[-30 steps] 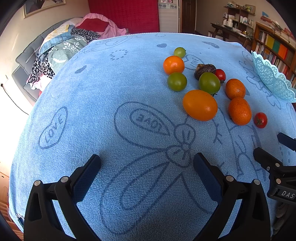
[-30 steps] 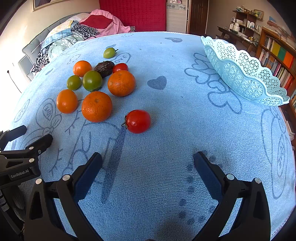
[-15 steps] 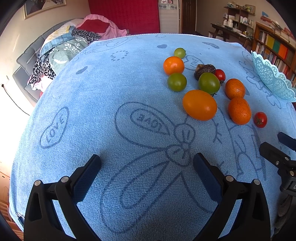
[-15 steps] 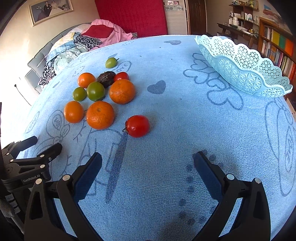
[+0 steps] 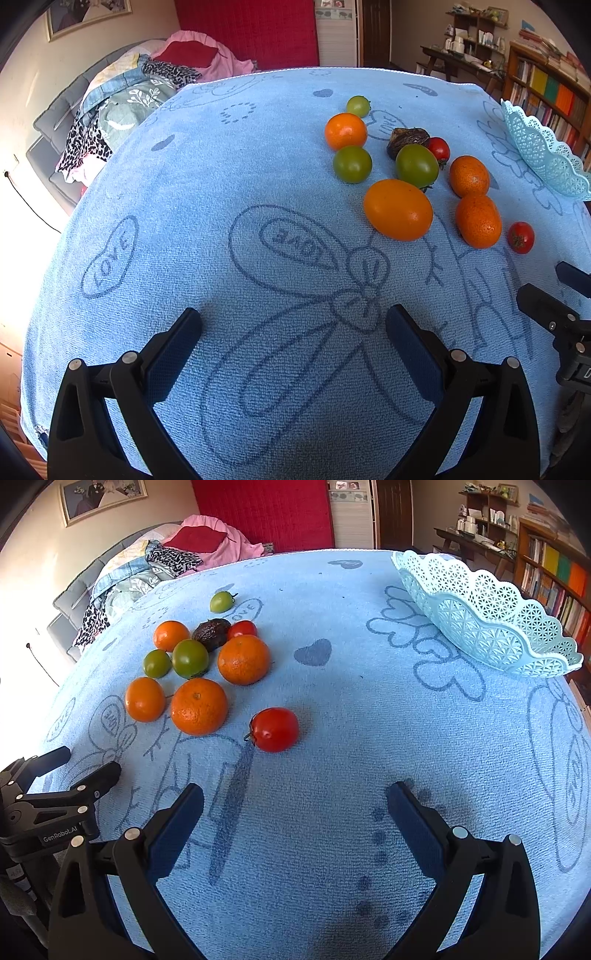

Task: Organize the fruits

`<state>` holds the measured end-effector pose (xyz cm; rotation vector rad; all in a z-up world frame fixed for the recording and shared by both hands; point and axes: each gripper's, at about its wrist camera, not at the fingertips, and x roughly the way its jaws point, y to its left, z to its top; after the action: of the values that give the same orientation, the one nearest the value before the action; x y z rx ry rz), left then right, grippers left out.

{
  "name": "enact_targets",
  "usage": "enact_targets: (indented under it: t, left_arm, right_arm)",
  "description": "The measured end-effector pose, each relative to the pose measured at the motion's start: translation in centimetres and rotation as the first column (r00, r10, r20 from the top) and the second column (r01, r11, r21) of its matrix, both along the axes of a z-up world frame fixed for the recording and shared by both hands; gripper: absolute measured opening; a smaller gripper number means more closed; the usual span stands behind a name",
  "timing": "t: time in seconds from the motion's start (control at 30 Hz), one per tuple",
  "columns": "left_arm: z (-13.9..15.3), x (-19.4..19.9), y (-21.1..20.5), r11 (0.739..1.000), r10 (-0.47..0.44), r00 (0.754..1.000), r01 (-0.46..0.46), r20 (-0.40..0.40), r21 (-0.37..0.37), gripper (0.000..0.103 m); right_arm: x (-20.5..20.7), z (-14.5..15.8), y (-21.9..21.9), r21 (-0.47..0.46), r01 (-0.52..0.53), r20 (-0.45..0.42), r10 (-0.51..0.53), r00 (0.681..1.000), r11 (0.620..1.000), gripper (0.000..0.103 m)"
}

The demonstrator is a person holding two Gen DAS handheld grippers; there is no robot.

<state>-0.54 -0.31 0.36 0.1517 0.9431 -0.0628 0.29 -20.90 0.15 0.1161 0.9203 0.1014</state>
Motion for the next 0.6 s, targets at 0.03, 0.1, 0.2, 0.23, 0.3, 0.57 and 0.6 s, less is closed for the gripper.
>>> enact_targets:
  t: [0.03, 0.1, 0.2, 0.23, 0.3, 0.57, 0.6]
  left_arm:
    - [0.03, -0.03, -0.09, 1.0, -0.001, 1.0, 0.001, 0.003, 0.006, 0.098]
    - [0.08, -0.12, -0.35, 1.0, -0.004, 1.0, 0.003, 0.014, 0.024, 0.098]
    - [0.14, -0.2, -0.52, 0.999, -0.007, 1.0, 0.006, 0.024, 0.038, 0.098]
    - [0.16, -0.18, -0.53, 0.999, -0.007, 1.0, 0.006, 0.025, 0.039, 0.098]
    - [0.2, -0.18, -0.54, 0.999, -0.007, 1.0, 0.006, 0.025, 0.04, 0.098]
    - [0.29, -0.01, -0.42, 1.0, -0.013, 1.0, 0.013, 0.02, 0.025, 0.098]
    - [0.33, 0.05, -0.29, 1.0, -0.016, 1.0, 0.016, 0.015, 0.012, 0.098]
  right_arm:
    - [0.0, 0.0, -0.01, 0.0, 0.0, 0.0, 0.0, 1.0, 1.0, 0.101]
    - [0.0, -0.01, 0.02, 0.001, 0.001, 0.001, -0.001, 1.0, 1.0, 0.101]
    - [0.02, 0.01, -0.01, 0.007, 0.003, 0.005, -0.003, 1.0, 1.0, 0.101]
    - [-0.03, 0.04, -0.14, 0.013, 0.004, 0.008, -0.004, 1.0, 1.0, 0.101]
    - [-0.03, 0.03, -0.14, 0.016, 0.005, 0.01, -0.005, 1.0, 1.0, 0.101]
    - [-0.14, 0.12, -0.46, 0.038, 0.012, 0.019, -0.013, 1.0, 0.999, 0.101]
    - [-0.21, 0.21, -0.58, 0.046, 0.015, 0.023, -0.016, 1.0, 0.999, 0.101]
